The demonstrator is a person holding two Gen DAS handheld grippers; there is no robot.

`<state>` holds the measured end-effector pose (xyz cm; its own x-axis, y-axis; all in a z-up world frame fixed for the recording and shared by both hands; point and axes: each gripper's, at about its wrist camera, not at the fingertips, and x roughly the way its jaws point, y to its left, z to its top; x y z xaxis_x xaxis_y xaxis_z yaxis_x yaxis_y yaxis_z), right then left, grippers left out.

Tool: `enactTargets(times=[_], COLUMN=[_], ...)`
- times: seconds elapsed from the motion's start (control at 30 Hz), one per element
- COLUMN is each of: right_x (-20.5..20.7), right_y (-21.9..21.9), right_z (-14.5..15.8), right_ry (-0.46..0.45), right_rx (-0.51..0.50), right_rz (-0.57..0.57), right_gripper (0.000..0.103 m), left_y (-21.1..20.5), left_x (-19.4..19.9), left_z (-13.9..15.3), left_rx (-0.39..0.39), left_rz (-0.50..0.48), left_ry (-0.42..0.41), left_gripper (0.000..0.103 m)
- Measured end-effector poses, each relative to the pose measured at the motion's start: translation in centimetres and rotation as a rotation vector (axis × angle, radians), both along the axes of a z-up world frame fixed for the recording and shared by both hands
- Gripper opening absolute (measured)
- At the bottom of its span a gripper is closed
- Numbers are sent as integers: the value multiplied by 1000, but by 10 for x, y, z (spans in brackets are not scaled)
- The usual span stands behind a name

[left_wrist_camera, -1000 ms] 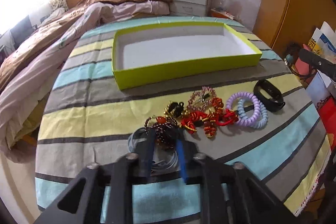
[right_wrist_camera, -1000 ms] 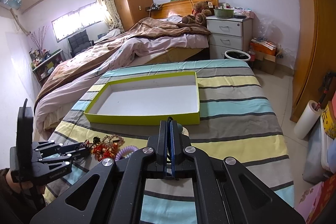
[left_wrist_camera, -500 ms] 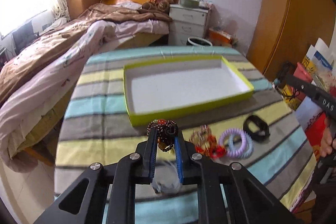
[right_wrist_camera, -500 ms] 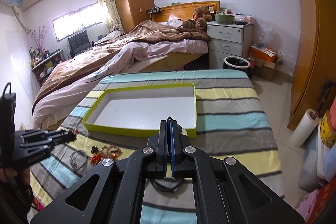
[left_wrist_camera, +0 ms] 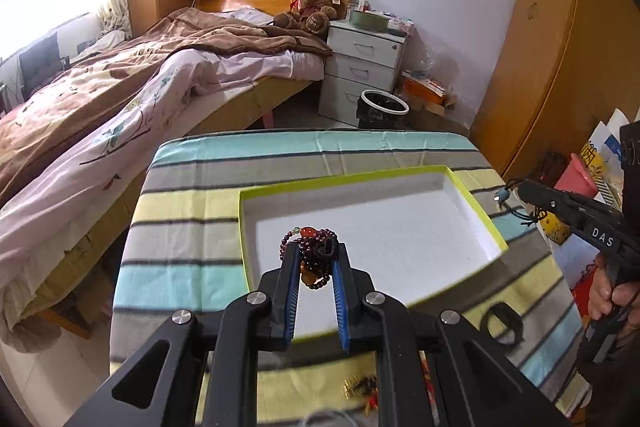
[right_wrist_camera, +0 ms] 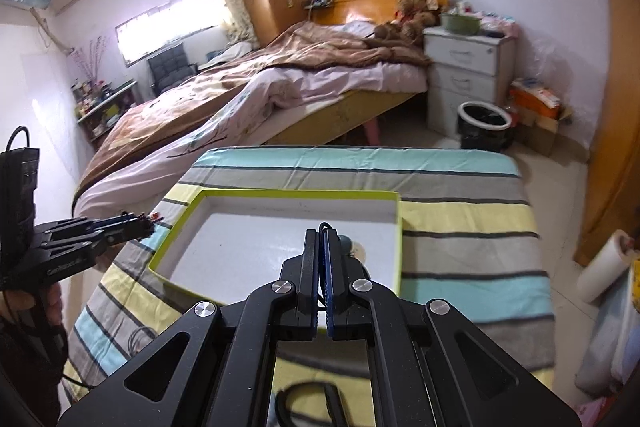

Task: Organize jewelry
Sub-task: 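Carry the bracelet with the left tool and earphones with the right tool into the tray, then open both tools to drop the bracelet and earphones inside the tray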

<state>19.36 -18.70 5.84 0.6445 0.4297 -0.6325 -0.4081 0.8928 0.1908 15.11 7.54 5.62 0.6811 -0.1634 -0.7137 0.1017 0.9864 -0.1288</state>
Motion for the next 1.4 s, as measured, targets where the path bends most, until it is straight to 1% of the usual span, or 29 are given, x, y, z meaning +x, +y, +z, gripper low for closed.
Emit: enactTargets(times=[0.13,0.2,0.3,0.43,0.6,0.73,0.8,1.0,1.1,1.17,1.2,1.27,1.4], right_x=[25,37,53,71,83,84,85,90,91,90,91,91,89], right_y=[9,13,18,21,29,36,39,42,43,42,41,41,40], right_z=[-11,-19,-30,-44,-59,-68,-71,-77,-78,-77,-77,-77,-75], right_ry=[25,44,66,94,127,142,145,163,168,166,164,169,158], right_rx=[-25,-34,-68,-99,-125,-131,-134,-139,-148,-140,-141,-137,-135], right_rz=[35,49,46,38,62,89,97,102,96,92,89,88,89], right_gripper=[2,2,2,2,2,2,2,2,3,10,16,17,17], left_y=[5,5,7,6,5,5,6,7,7,7,7,8,8], left_x=[26,38,53,68,78,81,82,83,84,84,84,85,81], left_z=[-9,-15,-27,-45,-62,-69,-73,-73,-75,-75,-75,-75,-71], left_rx=[-42,-28,-46,-35,-34,-9,-15,-32,-39,-39,-42,-45,-48], left_rz=[-2,2,2,8,9,18,20,12,18,17,18,22,27], left_ry=[25,33,63,93,128,138,150,147,156,158,160,161,152], left_gripper=[16,16,16,16,16,16,16,16,19,22,24,34,35])
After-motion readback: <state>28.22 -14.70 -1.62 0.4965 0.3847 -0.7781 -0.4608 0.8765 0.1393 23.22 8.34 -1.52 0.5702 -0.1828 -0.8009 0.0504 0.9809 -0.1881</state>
